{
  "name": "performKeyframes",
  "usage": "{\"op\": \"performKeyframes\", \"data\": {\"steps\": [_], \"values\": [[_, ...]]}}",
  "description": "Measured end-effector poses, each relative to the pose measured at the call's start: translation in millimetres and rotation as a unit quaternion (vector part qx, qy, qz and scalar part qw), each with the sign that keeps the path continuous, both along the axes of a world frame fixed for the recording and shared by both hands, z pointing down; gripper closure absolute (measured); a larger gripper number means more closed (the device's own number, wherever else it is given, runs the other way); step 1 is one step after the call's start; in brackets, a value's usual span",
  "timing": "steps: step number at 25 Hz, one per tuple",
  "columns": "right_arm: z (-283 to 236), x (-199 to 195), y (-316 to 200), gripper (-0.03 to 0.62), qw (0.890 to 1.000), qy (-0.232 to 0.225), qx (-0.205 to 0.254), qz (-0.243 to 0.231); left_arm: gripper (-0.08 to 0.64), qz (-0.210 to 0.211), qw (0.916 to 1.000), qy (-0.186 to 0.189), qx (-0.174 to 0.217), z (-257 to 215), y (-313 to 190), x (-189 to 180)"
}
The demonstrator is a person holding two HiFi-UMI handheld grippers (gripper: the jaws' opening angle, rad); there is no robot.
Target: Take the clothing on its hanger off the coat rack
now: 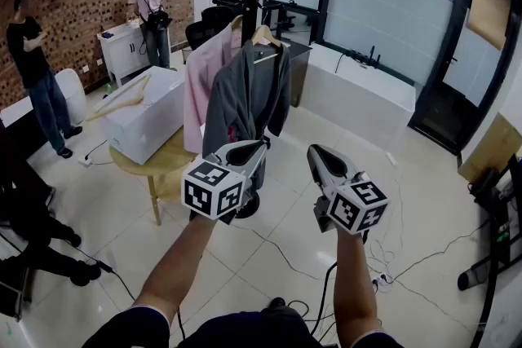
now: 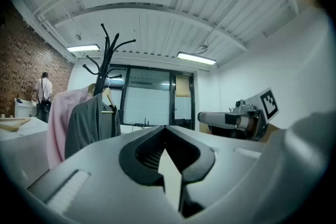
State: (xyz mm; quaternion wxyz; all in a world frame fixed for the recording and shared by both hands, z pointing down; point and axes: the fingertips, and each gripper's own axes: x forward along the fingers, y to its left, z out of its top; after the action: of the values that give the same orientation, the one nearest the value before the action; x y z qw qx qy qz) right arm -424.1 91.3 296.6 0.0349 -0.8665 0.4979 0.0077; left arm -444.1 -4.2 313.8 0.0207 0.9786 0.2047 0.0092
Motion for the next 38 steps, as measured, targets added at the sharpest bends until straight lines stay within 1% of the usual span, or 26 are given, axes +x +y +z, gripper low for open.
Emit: {"op": "performKeyframes", "data": {"steps": [5, 9, 11, 17, 19, 24, 28, 33, 38], "values": [[-2, 37, 17, 0.591, 1.000, 0.006, -0.001, -0.013, 0.548, -0.012, 0.9999, 0.005, -0.002, -3, 18, 39], [-7, 66, 37, 0.591, 1.000, 0.006, 0.016, -0.019, 0.548, -0.023, 0.9997, 0.002, 0.000, -2, 34, 69], [-8, 80, 45, 0.591, 1.000, 0.006, 0.018, -0.024, 0.548, -0.034, 0.9994, 0.004, -0.001, -3, 39, 79], [-1, 119, 48, 0.591, 0.999, -0.008, 0.030, -0.037, 0.548, -0.066, 0.9978, 0.001, 0.002, -1, 32, 106], [2, 132, 43, 0.591, 0.999, -0.014, 0.032, -0.038, 0.548, -0.075, 0.9972, 0.001, 0.003, -1, 23, 115], [2, 163, 19, 0.591, 0.998, -0.019, 0.039, -0.038, 0.548, -0.089, 0.9957, 0.011, 0.021, -8, -5, 144], [1, 185, -8, 0.591, 0.999, -0.012, 0.026, -0.044, 0.548, -0.098, 0.9949, 0.017, 0.015, -8, -33, 171], [-3, 213, -49, 0.591, 0.998, -0.011, 0.018, -0.053, 0.548, -0.093, 0.9954, 0.022, 0.012, -12, -65, 204], [-8, 233, -80, 0.591, 0.997, -0.022, 0.028, -0.065, 0.548, -0.092, 0.9952, 0.024, 0.022, -16, -90, 225]]}}
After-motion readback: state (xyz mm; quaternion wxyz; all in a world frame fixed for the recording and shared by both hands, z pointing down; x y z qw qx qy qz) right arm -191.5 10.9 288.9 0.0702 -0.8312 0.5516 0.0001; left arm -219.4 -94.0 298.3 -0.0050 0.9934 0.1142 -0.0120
